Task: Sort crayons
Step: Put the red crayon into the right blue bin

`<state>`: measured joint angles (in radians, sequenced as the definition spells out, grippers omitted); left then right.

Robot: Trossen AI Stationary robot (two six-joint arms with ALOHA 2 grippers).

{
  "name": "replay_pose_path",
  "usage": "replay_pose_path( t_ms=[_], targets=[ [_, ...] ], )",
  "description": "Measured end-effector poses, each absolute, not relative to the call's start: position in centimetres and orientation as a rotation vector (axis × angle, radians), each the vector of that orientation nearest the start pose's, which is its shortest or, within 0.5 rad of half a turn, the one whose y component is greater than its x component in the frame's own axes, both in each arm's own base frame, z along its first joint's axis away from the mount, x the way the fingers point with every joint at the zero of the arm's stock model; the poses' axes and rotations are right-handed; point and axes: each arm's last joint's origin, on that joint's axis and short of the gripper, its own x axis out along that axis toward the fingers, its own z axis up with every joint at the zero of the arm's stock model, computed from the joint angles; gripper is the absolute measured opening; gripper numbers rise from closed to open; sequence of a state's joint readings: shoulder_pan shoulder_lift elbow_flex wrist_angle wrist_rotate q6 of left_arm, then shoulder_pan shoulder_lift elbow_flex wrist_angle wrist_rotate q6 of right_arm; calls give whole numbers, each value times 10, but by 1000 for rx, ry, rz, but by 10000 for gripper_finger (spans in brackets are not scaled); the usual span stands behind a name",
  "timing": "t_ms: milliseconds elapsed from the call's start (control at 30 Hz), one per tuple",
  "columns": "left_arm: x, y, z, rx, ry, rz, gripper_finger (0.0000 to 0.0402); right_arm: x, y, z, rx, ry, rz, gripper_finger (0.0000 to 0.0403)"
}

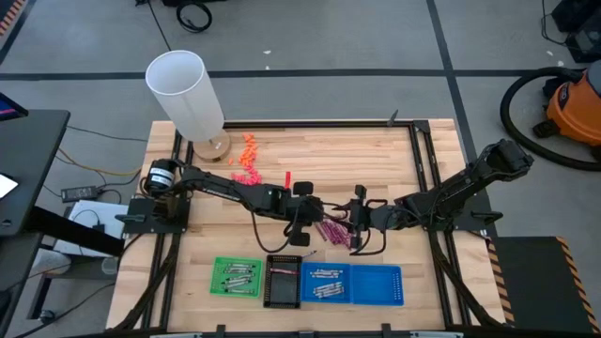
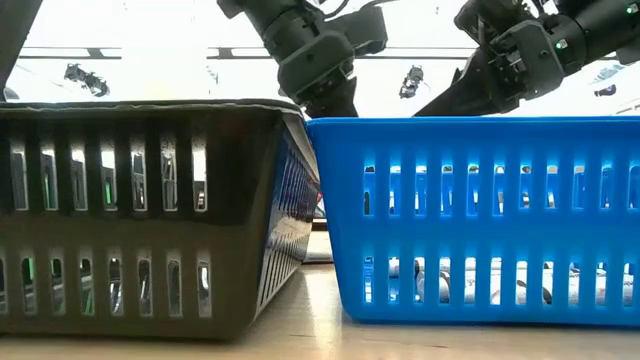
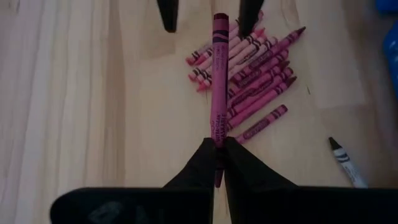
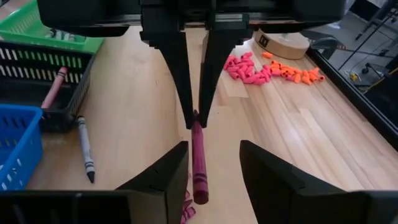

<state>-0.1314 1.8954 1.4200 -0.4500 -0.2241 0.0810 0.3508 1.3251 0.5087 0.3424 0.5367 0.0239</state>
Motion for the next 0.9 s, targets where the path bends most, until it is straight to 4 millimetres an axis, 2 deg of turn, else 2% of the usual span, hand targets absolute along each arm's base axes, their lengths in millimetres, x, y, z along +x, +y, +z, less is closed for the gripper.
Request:
replay_pose_path(
  t_ms=[500,900],
  targets=[
    [412,-48,224,240,817,47,14,238,71,176,-191,467,-184,145],
    [412,-48,225,255,813,42,14,237,71,175,-192,476,-172,38]
  ],
)
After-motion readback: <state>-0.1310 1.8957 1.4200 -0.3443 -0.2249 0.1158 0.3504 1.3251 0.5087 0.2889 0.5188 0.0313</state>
